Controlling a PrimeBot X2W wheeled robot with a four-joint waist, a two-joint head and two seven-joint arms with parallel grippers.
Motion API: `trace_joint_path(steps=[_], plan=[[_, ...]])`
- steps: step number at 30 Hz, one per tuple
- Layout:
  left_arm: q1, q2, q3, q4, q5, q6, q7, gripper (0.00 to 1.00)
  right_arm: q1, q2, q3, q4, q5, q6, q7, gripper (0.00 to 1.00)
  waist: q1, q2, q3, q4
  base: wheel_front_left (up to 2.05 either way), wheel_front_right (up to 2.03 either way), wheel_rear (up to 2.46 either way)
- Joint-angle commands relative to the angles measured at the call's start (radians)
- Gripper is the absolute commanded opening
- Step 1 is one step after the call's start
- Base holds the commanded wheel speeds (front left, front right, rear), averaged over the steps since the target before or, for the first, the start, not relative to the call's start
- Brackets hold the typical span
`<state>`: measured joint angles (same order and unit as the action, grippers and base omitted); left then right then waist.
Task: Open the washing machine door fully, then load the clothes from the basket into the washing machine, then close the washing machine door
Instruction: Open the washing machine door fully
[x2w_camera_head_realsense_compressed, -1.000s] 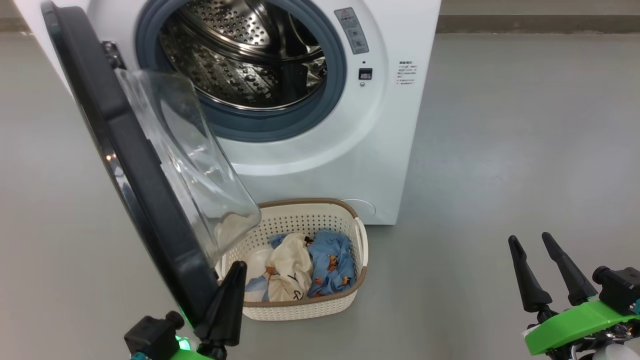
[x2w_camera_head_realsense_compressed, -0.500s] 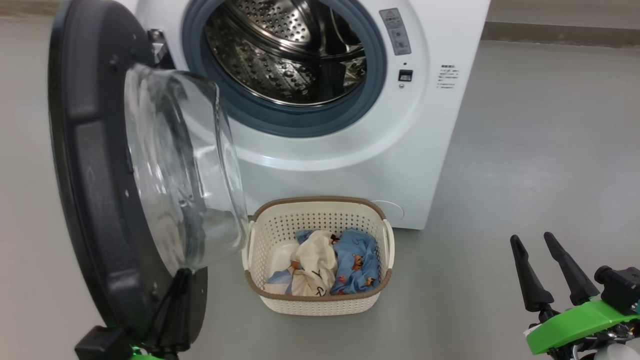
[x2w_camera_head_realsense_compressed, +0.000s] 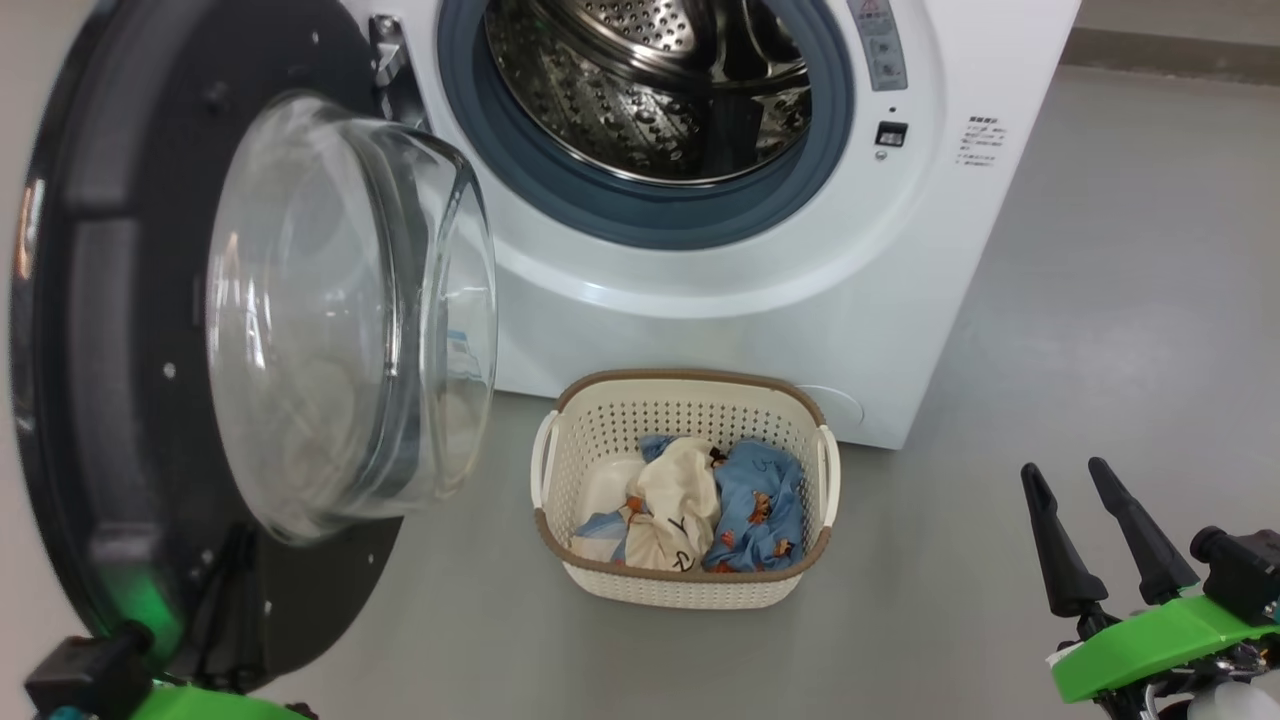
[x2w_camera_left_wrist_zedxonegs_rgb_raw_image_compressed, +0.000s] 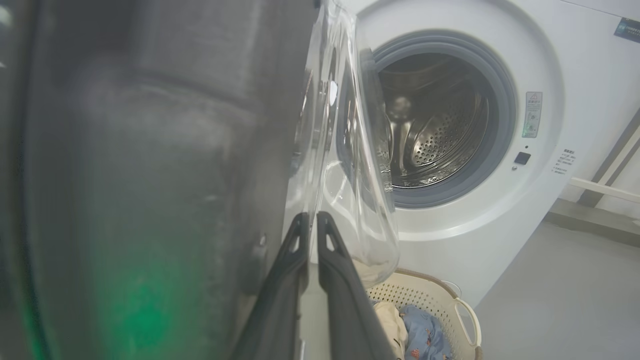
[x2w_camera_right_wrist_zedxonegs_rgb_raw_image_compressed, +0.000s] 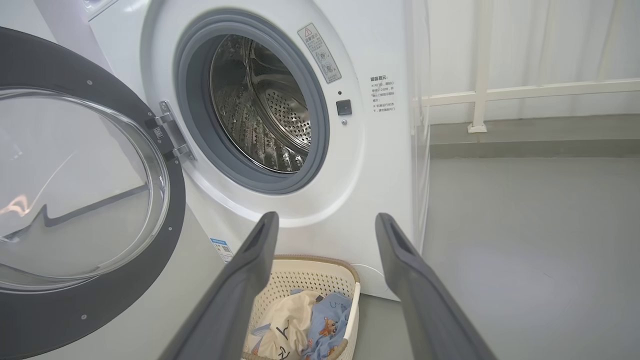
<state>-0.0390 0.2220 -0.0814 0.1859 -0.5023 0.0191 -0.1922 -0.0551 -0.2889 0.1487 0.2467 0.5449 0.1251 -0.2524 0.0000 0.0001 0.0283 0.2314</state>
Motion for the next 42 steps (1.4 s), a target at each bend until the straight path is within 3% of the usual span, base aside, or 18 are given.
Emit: trace_joint_path(steps=[1,28,42], plan=[[-0.064,0.052,0.060,-0.005,-0.006,0.010,0.003,0.00,-0.045,-0.025,0.008,-0.028,-0.008,0.006,-0.009,1.00,0.0000,-0.0001,0.021,0.017,0.00,0.00,0.00],[-0.203,0.235,0.191,0.167,-0.039,0.033,0.019,0.00,-0.126,-0.043,0.022,-0.040,-0.015,0.006,-0.009,1.00,0.0000,-0.0001,0.145,0.065,0.00,0.00,0.00],[-0.368,0.342,0.213,0.375,-0.051,-0.014,0.000,0.00,-0.164,-0.032,0.037,-0.034,-0.016,0.006,-0.009,1.00,0.0000,-0.0001,0.193,0.075,0.00,0.00,0.00]])
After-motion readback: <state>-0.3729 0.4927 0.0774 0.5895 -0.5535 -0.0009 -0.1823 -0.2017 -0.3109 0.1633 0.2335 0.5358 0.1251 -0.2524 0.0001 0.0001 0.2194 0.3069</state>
